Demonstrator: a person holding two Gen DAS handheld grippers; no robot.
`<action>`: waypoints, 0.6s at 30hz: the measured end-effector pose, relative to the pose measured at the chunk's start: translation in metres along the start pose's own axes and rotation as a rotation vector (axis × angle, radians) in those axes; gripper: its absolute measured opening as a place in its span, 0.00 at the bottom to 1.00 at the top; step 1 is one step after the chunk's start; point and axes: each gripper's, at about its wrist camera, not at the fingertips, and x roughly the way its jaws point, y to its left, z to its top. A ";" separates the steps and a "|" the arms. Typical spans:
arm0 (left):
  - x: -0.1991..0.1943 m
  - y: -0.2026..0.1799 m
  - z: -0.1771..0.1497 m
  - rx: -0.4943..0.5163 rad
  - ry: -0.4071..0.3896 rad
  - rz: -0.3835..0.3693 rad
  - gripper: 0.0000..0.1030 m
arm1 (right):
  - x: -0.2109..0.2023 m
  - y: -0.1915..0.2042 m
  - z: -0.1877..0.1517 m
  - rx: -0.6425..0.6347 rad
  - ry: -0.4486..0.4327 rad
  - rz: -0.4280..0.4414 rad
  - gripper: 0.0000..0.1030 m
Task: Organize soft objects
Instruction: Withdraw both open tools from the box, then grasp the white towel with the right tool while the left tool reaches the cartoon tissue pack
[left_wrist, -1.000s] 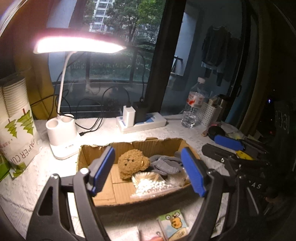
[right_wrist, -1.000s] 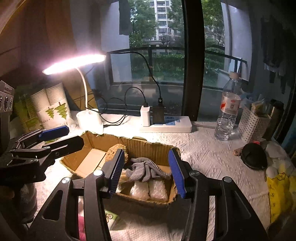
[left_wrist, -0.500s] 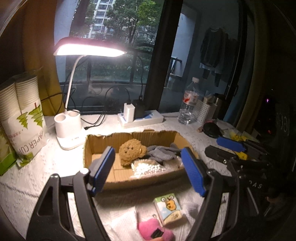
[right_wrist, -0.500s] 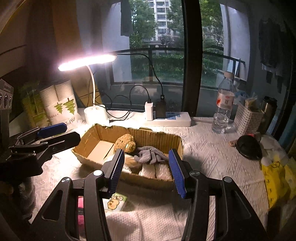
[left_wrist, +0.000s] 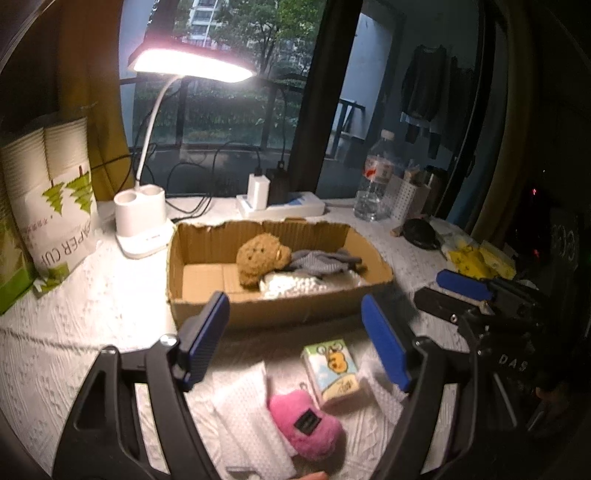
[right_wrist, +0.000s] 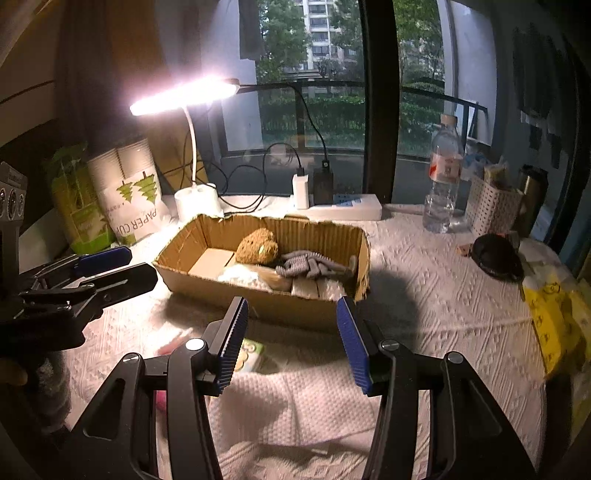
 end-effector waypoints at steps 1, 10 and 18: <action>0.000 0.000 -0.002 0.000 0.002 0.001 0.73 | 0.000 0.000 -0.002 0.003 0.003 -0.002 0.51; -0.001 -0.002 -0.022 -0.011 0.039 0.009 0.73 | 0.004 -0.001 -0.027 0.020 0.049 0.015 0.62; 0.005 -0.003 -0.037 -0.018 0.076 0.022 0.73 | 0.019 -0.004 -0.046 0.028 0.104 0.048 0.68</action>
